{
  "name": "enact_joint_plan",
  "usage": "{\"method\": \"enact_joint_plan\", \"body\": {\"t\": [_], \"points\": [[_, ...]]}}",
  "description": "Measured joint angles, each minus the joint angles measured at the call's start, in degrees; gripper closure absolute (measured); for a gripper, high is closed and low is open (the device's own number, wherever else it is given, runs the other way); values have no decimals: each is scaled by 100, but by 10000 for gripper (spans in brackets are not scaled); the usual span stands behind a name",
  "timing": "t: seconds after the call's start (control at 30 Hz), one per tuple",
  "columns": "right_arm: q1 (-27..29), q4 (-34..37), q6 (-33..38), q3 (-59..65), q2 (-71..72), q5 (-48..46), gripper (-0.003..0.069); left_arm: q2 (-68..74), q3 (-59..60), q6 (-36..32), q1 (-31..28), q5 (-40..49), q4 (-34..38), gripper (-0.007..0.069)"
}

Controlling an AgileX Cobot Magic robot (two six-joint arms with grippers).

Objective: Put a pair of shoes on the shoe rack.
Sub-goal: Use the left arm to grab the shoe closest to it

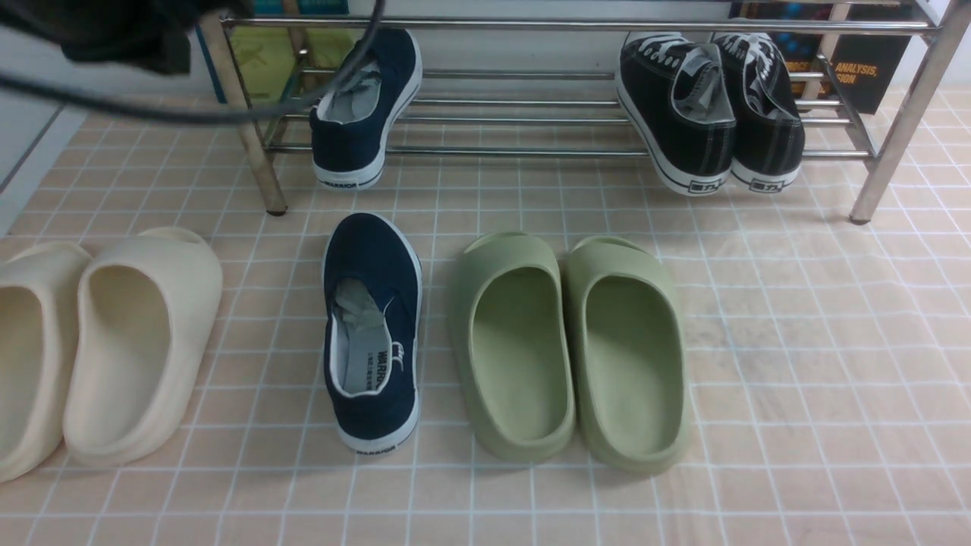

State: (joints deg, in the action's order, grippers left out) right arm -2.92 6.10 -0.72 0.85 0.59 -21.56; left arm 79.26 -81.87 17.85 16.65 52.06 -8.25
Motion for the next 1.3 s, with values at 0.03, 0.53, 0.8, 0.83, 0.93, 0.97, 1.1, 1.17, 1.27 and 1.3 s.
{"method": "enact_joint_plan", "body": {"t": [0.03,0.53,0.8,0.83,0.93,0.97,1.1,1.17,1.27,1.3], "points": [[0,0,0,0,0,0,419,-107,526,88,0,-354,168,601],[0,0,0,0,0,0,419,802,2760,-106,0,-2659,1576,220],[0,0,0,0,0,0,419,1694,2704,-1253,0,-2904,2481,176],[0,0,0,0,0,0,419,1797,2677,-1413,0,-2904,2581,205],[0,0,0,0,0,0,419,2070,2542,-1726,0,-2845,2726,349],[0,0,0,0,0,0,419,2081,2506,-1785,0,-2796,2687,399],[0,0,0,0,0,0,419,2016,2338,-1785,-20,-2411,2391,582],[0,0,0,0,0,0,419,1823,2196,-1785,-20,-1841,2001,599],[0,0,0,0,0,0,419,1583,1943,-1820,-20,-1074,1772,601],[0,0,0,0,0,0,419,1463,1724,-1827,-20,-626,1738,601]]}}
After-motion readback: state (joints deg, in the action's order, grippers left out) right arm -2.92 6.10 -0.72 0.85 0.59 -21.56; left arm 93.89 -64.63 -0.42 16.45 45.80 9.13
